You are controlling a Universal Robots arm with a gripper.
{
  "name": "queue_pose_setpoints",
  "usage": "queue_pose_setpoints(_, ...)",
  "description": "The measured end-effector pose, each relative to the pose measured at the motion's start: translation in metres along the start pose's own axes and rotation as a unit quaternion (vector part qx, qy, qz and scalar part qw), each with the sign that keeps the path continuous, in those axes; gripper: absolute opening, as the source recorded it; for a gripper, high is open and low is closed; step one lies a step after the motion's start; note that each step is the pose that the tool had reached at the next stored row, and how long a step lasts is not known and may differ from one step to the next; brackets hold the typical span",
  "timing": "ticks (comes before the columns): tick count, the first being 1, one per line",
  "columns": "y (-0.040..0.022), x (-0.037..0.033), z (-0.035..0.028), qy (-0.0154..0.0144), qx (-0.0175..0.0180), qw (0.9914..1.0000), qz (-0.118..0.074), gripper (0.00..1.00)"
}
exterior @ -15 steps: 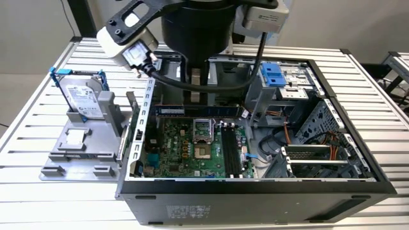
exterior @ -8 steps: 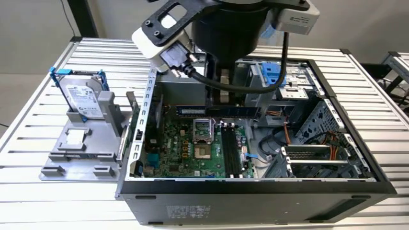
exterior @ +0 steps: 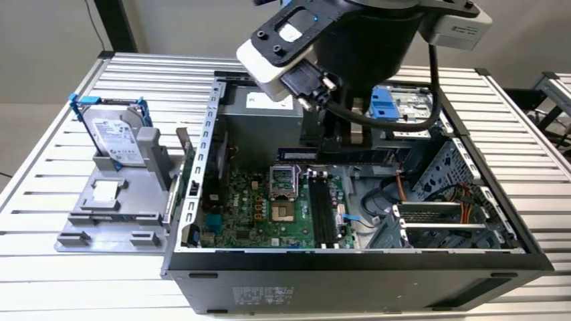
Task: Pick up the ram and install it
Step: 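Pick up the ram and move it above insertion slot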
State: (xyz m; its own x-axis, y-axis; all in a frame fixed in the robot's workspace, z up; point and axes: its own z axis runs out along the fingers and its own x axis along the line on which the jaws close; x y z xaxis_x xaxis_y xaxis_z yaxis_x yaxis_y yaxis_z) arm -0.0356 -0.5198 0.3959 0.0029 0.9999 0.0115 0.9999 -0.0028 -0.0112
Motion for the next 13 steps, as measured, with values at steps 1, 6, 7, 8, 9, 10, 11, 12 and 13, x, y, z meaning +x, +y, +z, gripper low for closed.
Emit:
queue_pose_setpoints(1,0.0042,0.0000,0.0000,0.0000,0.0000,1.00000,0.000,0.00)
queue_pose_setpoints(6,0.0246,0.0001,-0.0002,0.0000,0.0000,1.00000,0.000,0.00)
queue_pose_setpoints(7,0.0285,0.0001,-0.0003,0.0001,0.0000,1.00000,0.000,0.00)
queue_pose_setpoints(8,0.0324,0.0001,-0.0003,0.0001,0.0000,1.00000,0.000,0.00)
queue_pose_setpoints(9,0.0363,0.0001,-0.0003,0.0001,0.0000,1.00000,0.000,0.00)
queue_pose_setpoints(10,0.0402,0.0001,-0.0003,0.0001,0.0000,1.00000,0.000,0.00)
queue_pose_setpoints(11,0.0441,0.0002,-0.0004,0.0001,0.0000,1.00000,0.000,0.00)
queue_pose_setpoints(12,0.0478,0.0002,-0.0005,0.0000,0.0000,1.00000,0.000,0.00)
queue_pose_setpoints(13,0.0515,0.0002,-0.0006,-0.0001,0.0000,1.00000,0.000,0.00)
